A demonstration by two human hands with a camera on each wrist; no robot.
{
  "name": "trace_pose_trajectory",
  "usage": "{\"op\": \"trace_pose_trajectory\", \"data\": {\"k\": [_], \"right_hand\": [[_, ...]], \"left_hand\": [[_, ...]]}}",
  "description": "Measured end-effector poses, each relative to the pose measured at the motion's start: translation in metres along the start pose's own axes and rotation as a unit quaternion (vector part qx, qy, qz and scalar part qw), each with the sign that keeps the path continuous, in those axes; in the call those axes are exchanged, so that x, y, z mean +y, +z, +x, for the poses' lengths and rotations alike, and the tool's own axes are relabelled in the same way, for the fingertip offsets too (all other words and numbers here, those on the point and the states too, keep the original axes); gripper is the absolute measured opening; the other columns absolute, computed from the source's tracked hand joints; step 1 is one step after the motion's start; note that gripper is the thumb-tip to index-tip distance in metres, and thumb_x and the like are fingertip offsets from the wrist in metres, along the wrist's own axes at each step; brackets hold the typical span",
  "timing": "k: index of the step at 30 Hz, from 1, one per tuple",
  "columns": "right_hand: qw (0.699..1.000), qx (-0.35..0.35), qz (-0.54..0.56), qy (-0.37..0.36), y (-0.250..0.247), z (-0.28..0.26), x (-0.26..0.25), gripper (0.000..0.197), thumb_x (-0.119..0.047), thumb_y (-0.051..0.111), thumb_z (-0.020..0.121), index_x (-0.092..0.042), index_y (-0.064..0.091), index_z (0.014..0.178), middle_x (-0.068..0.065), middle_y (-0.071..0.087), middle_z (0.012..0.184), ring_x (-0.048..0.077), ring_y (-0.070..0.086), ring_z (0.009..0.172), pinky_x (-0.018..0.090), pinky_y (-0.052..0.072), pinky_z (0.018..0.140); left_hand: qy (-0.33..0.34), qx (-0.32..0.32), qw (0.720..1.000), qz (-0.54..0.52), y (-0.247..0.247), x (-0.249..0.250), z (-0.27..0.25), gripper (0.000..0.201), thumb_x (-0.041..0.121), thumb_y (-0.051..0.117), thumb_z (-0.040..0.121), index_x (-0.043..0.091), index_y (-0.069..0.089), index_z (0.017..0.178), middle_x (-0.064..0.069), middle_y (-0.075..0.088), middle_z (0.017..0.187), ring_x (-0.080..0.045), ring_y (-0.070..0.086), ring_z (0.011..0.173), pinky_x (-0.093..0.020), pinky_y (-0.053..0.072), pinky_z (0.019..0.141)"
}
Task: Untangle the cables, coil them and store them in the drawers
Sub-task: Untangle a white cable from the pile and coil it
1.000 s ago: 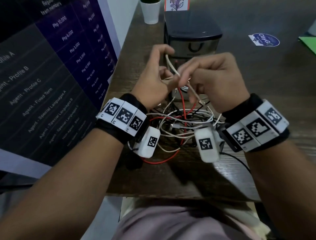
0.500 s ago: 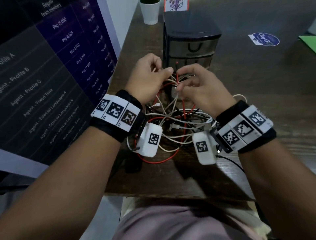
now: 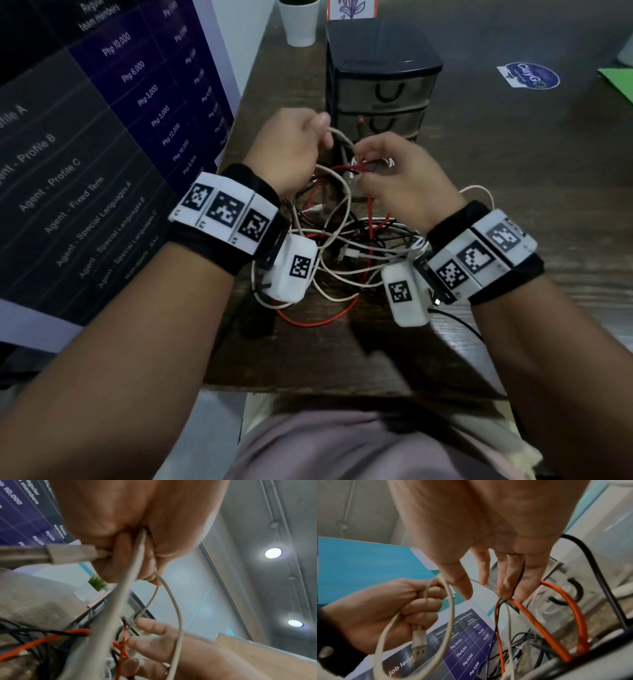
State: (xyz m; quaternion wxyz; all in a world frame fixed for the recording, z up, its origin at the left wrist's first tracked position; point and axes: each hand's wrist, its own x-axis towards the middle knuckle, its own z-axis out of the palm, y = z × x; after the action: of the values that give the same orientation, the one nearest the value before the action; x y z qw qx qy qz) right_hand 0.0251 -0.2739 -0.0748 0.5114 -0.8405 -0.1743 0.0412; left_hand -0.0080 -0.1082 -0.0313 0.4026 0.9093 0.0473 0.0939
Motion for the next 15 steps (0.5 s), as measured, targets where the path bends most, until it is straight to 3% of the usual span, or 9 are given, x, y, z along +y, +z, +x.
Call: {"op": "trace_pose_trajectory", "data": {"k": [3,7,11,13,15], "right_hand": [[1.0,0.001,0.015,0.025,0.005,0.0,0.003,0.042,-0.023,0.073,0.085,-0.028,0.055,0.122,-0.004,0.056,0.119,0.006,0.057,0.092,0.027,0.05,0.084],[0.999,-0.005,0.005,0.051,0.005,0.001,0.007,0.034,-0.03,0.07,0.089,-0.024,0.059,0.12,-0.004,0.065,0.11,0.014,0.064,0.096,0.03,0.051,0.085],[0.998,0.009,-0.041,0.055,0.0,0.002,0.017,0.008,-0.033,0.072,0.088,-0.025,0.069,0.089,-0.009,0.068,0.082,0.008,0.06,0.073,0.032,0.052,0.077],[0.995,0.013,-0.07,0.063,-0.003,0.001,0.022,0.015,-0.032,0.072,0.087,-0.024,0.067,0.076,-0.011,0.062,0.066,0.003,0.055,0.063,0.026,0.045,0.067],[0.993,0.01,-0.092,0.078,-0.004,0.0,0.024,0.02,-0.034,0.074,0.085,-0.021,0.067,0.072,-0.012,0.06,0.063,0.003,0.054,0.061,0.022,0.041,0.061]], "left_hand": [[0.019,0.017,0.995,-0.095,-0.002,0.006,0.0,0.038,0.031,0.037,0.106,0.022,0.057,0.075,0.011,0.044,0.057,-0.003,0.039,0.044,-0.023,0.033,0.047],[0.02,0.014,0.975,-0.219,-0.006,0.013,-0.001,0.037,0.029,0.035,0.107,0.018,0.054,0.078,0.012,0.037,0.052,-0.007,0.031,0.042,-0.021,0.026,0.042],[0.045,0.027,0.944,-0.325,-0.021,0.021,-0.004,0.034,0.029,0.031,0.108,0.018,0.051,0.083,0.009,0.036,0.057,-0.01,0.027,0.046,-0.029,0.024,0.046],[0.055,0.056,0.931,-0.356,-0.027,0.027,-0.003,0.033,0.028,0.03,0.108,0.018,0.051,0.084,0.009,0.037,0.059,-0.01,0.029,0.047,-0.027,0.027,0.046],[0.068,0.09,0.913,-0.392,-0.033,0.031,-0.001,0.032,0.023,0.03,0.107,0.017,0.05,0.084,0.008,0.038,0.058,-0.01,0.028,0.046,-0.027,0.027,0.046]]}}
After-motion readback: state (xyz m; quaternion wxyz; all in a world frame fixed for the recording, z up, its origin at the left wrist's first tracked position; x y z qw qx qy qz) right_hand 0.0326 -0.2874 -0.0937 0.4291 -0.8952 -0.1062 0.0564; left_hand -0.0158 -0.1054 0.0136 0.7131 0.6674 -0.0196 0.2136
